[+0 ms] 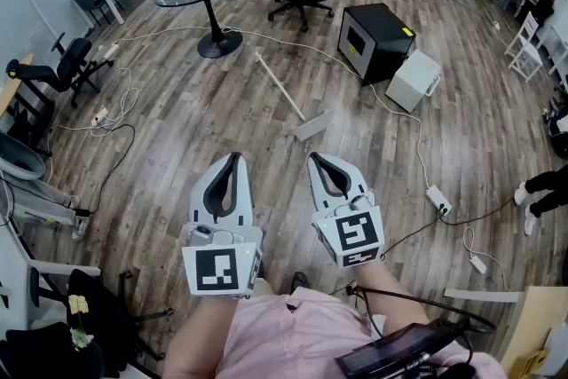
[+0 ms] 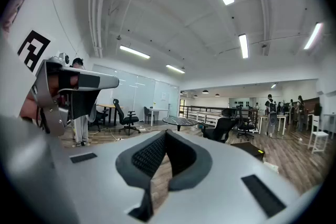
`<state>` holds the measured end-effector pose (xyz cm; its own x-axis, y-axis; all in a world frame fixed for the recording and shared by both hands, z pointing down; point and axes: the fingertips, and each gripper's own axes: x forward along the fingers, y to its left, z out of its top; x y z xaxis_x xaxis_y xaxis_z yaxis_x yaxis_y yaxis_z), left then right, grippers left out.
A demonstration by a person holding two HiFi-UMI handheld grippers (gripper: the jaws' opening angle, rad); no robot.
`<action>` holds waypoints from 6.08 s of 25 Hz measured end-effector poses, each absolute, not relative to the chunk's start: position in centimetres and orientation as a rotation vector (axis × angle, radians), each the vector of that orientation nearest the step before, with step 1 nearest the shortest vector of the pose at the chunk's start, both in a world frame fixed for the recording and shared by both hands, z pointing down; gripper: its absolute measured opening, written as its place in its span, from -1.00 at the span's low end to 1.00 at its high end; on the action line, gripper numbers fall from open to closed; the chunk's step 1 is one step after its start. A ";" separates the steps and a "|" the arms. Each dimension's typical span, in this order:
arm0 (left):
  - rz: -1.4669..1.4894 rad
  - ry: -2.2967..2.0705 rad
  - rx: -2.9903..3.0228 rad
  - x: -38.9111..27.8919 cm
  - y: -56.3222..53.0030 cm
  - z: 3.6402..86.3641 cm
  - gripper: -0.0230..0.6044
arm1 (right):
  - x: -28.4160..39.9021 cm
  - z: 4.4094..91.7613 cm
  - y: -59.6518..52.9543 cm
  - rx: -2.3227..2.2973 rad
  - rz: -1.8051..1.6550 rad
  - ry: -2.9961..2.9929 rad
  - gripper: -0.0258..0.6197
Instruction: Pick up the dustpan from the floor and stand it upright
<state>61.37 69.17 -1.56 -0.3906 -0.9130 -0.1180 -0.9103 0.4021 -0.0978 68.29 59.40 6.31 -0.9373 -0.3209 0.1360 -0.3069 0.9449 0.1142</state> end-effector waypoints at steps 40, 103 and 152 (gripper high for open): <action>-0.025 2.564 -1.666 29.5 53.9 2.5 -0.88 | 38.4 8.8 42.3 0.489 -0.160 -2.929 -0.07; -0.102 2.747 -1.779 -18.4 8.7 14.0 -0.88 | -12.4 16.1 -6.1 0.400 -0.190 -2.855 -0.35; -0.304 2.819 -2.112 -32.2 -7.9 56.4 -0.88 | -25.8 67.0 -14.8 0.125 0.085 -2.417 -0.25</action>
<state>-32.18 -7.87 56.43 -0.2373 -0.8831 0.4047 -0.9491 0.2995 0.0971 -25.76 -14.84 67.02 -0.7470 -0.0668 0.6615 -0.1134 0.9932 -0.0277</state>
